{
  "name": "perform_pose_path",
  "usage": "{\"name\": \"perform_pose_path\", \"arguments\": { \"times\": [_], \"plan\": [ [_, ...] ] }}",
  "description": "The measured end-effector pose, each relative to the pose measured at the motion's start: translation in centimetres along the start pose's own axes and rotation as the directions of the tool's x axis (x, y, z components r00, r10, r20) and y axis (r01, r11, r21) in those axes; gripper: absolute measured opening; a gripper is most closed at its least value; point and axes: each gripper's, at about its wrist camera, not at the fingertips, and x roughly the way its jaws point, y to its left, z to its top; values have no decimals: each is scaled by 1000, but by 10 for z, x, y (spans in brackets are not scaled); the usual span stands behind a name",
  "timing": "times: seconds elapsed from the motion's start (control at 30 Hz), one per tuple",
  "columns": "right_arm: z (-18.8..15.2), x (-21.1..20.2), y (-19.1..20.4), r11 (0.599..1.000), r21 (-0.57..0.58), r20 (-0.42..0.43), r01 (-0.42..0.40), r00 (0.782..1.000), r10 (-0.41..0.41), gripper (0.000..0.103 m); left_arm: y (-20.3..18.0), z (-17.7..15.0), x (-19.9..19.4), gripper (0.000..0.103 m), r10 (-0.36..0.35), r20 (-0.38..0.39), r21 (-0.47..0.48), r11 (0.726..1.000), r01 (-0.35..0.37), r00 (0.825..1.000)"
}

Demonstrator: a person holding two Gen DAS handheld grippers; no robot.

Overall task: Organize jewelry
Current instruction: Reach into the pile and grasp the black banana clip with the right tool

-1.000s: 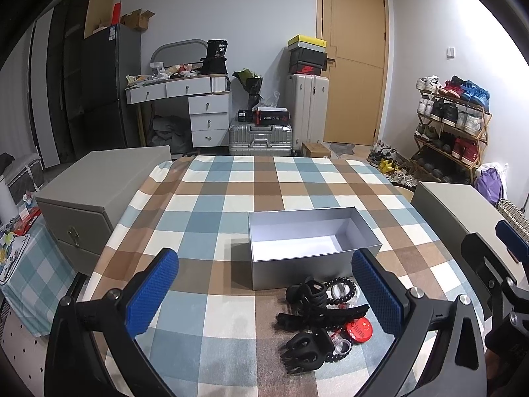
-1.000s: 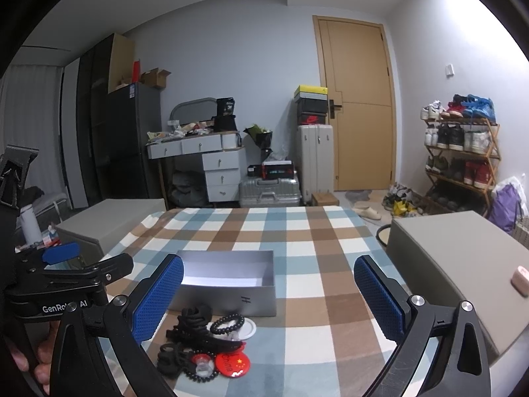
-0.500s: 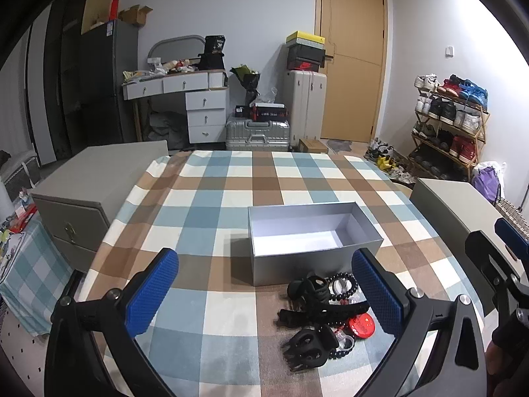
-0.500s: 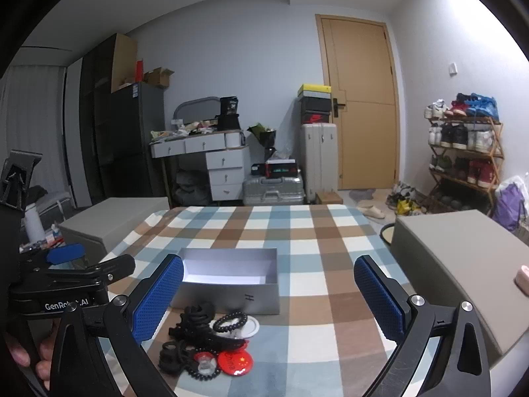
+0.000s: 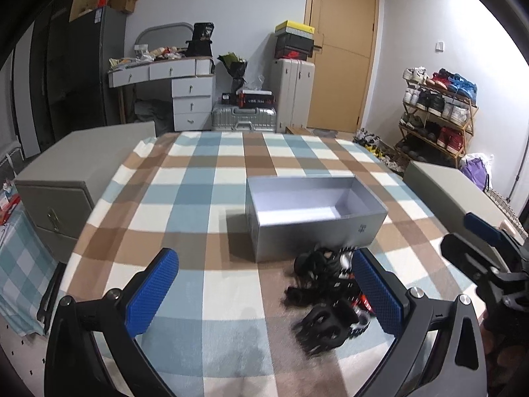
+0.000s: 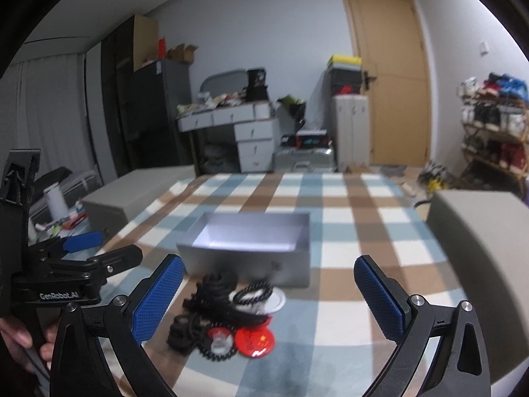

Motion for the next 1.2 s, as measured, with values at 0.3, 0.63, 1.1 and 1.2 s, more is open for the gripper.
{"name": "perform_pose_path", "arguments": {
  "times": [0.3,0.63,1.1,1.2],
  "plan": [
    [-24,39,14,994,-61,-111,-93,990,85,99,6,-19,6,102,-15,-21,30,999,16,1000],
    [-35,71,-4,992,25,-249,-126,960,128,83,18,-30,18,102,-21,-83,8,1000,22,996],
    [-44,78,7,992,-4,-345,-126,931,117,46,17,-30,19,102,-24,-89,35,999,27,996],
    [-45,71,7,990,-7,-339,-141,932,130,33,18,-30,19,102,-24,-87,33,999,27,996]
  ]
}}
